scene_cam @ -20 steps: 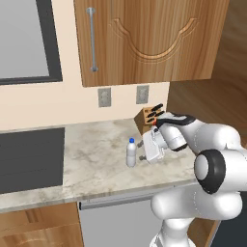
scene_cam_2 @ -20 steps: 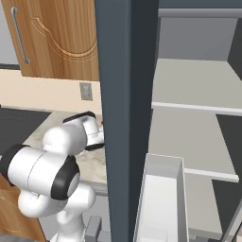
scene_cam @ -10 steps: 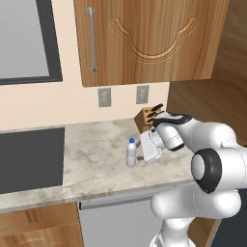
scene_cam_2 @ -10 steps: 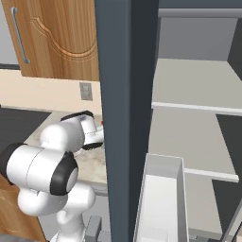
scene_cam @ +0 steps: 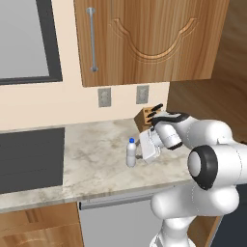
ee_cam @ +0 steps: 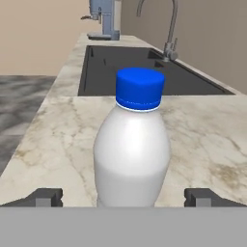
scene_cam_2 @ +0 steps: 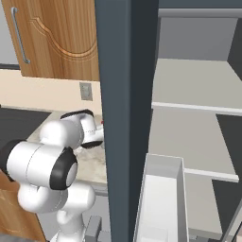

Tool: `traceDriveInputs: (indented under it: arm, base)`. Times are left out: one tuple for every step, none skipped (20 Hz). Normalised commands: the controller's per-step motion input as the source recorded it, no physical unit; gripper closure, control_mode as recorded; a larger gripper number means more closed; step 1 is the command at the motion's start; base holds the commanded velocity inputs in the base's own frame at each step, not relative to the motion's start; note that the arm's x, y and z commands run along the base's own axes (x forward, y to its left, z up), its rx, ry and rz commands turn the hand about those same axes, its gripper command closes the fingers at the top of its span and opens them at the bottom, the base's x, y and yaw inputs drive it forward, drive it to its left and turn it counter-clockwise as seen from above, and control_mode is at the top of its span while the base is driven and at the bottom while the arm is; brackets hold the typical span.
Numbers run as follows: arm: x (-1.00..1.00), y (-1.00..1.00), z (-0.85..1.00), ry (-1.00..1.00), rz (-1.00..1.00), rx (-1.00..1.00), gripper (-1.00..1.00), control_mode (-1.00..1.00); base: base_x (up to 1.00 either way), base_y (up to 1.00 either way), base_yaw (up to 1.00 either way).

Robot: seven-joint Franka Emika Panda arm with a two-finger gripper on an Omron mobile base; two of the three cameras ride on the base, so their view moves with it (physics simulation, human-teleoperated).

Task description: Take the bottled waters from the counter and place them in the freezer to freeze. Close the freezer door after placing the bottles.

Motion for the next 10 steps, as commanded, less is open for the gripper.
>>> traceDriveInputs:
  arm:
    - [0.19,0.00,0.00,0.04,0.00,0.00,-1.00,-1.00]
    - [0.13,0.00,0.00,0.02,0.00,0.00,-1.00,-1.00]
    - [0.11,0.00,0.00,0.04,0.00,0.00,-1.00,-1.00]
    - [0.08,0.00,0.00,0.04,0.00,0.02,-1.00,-1.00]
    - [0.01,0.00,0.00,0.01,0.00,0.04,-1.00,-1.00]
    - [0.00,0.03,0.00,0.01,0.00,0.05,-1.00,-1.00]
    - [0.00,0.05,0.00,0.01,0.00,0.05,-1.00,-1.00]
    - [0.00,0.06,0.00,0.01,0.00,0.05,-1.00,-1.00]
    - [0.00,0.12,-0.01,0.00,0.00,0.01,-1.00,-1.00]
    - [0.00,0.10,-0.05,0.02,0.00,0.00,-1.00,-1.00]
  base:
    - [0.00,0.00,0.00]
    - [0.00,0.00,0.00]
    - [0.00,0.00,0.00]
    - [0.00,0.00,0.00]
    - [0.00,0.00,0.00]
    - [0.00,0.00,0.00]
    - [0.00,0.00,0.00]
    - [0.00,0.00,0.00]
    - [0.00,0.00,0.00]
    - [0.00,0.00,0.00]
